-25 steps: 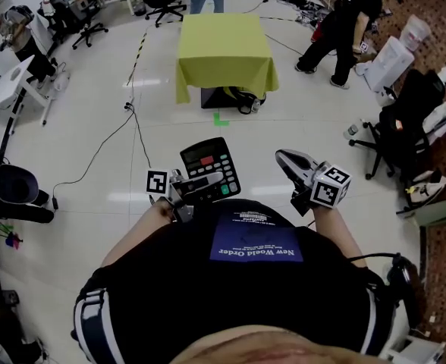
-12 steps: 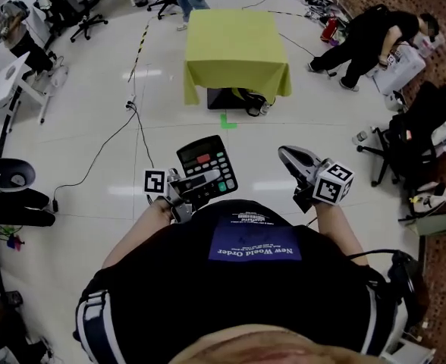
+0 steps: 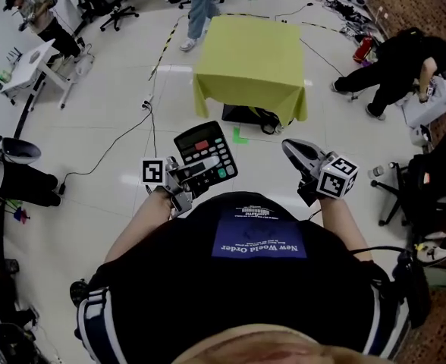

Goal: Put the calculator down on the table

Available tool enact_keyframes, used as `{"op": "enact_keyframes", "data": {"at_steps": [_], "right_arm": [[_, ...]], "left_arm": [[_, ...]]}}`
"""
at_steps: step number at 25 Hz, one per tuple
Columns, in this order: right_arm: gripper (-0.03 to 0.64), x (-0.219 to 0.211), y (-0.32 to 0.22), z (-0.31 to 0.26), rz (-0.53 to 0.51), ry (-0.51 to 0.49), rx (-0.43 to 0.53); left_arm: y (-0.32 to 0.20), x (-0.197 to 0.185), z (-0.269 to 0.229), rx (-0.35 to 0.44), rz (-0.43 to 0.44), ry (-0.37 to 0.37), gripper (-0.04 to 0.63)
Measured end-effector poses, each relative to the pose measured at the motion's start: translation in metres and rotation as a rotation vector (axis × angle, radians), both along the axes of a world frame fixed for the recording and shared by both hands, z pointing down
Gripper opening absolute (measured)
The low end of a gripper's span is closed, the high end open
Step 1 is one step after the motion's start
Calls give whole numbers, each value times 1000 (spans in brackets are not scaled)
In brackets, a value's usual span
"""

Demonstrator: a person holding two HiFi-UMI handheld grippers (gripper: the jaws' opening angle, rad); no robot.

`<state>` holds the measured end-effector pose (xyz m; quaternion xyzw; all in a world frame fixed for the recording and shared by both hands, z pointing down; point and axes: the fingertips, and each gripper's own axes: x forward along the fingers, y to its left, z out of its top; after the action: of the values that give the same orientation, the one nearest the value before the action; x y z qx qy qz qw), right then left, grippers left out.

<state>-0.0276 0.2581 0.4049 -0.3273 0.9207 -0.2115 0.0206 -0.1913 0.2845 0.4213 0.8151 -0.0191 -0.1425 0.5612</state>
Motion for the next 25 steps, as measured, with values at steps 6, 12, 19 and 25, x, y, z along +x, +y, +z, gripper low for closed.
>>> {"op": "enact_keyframes", "data": {"at_steps": [6,12,19,25], "right_arm": [[-14,57,-55,-5,-35,-11,17],[-14,80,-96,15,2,-8,-27],[-14,77,-183,9,107,54,-27],[-14,69,-260,0,188,52,-14]], "left_arm": [[-48,62,-1,-1,-36,-26,80],[-97,88,15,-35,13,-36,81],[-200,95,17,-42,162,17,81],[-286,94,8,-24,290,0,81]]}}
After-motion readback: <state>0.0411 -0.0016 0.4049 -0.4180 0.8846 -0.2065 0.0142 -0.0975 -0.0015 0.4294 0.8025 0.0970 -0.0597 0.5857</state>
